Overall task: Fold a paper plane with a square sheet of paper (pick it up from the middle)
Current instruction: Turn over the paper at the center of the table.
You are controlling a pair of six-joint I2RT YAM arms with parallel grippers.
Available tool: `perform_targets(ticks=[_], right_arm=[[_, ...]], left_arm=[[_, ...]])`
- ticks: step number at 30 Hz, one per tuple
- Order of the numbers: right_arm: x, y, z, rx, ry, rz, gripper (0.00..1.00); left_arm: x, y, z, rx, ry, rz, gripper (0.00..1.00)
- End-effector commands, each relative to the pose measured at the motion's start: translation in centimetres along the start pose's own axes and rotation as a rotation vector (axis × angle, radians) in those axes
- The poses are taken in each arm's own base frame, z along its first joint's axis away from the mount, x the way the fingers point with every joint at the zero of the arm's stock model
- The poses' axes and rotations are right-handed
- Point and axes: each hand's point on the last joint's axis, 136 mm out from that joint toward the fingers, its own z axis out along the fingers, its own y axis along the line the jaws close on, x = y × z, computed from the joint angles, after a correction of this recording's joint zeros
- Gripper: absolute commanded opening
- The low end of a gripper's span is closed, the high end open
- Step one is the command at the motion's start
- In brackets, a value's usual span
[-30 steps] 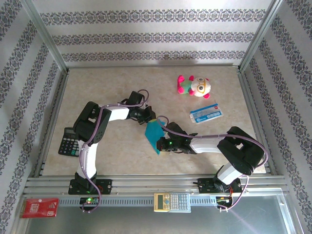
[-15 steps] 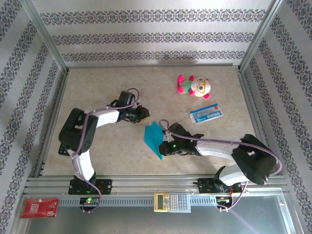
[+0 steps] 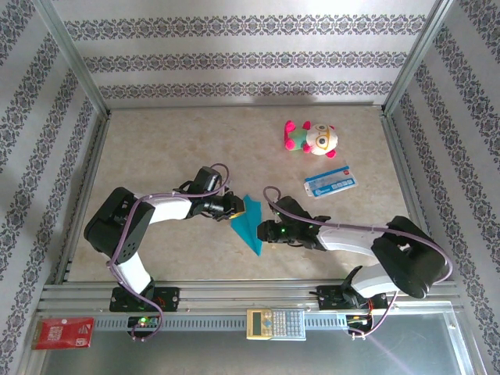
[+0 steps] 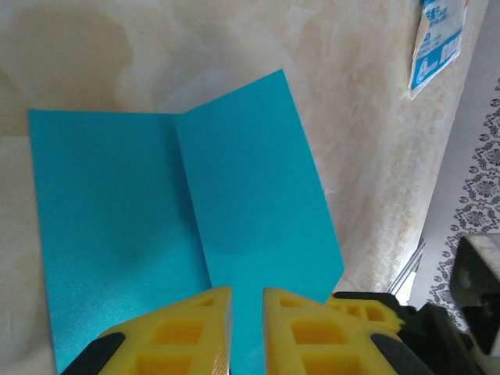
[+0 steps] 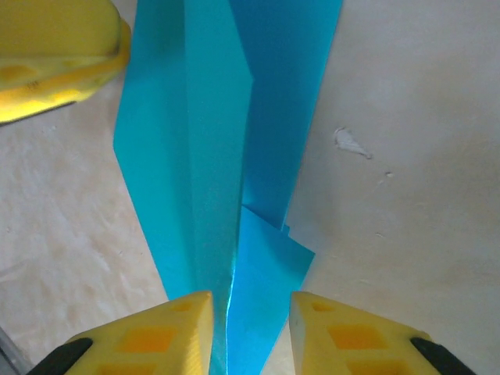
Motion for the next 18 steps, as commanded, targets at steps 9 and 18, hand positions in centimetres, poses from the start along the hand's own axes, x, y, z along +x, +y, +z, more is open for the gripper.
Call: perform_targets(ticks=[9,18], right_arm=[[-1.8,1.7,0.8,-0.034,-0.054,-0.033,0.3],[-1.7,2.1,2.2,-0.067,-0.033,-0.027,0.22]], left_arm=[[0.0,0.0,0.2,0.015,-0.003,0.002,0.19],[0.0,0.3,0.1,0.007,-0.004,0.001,0.18]])
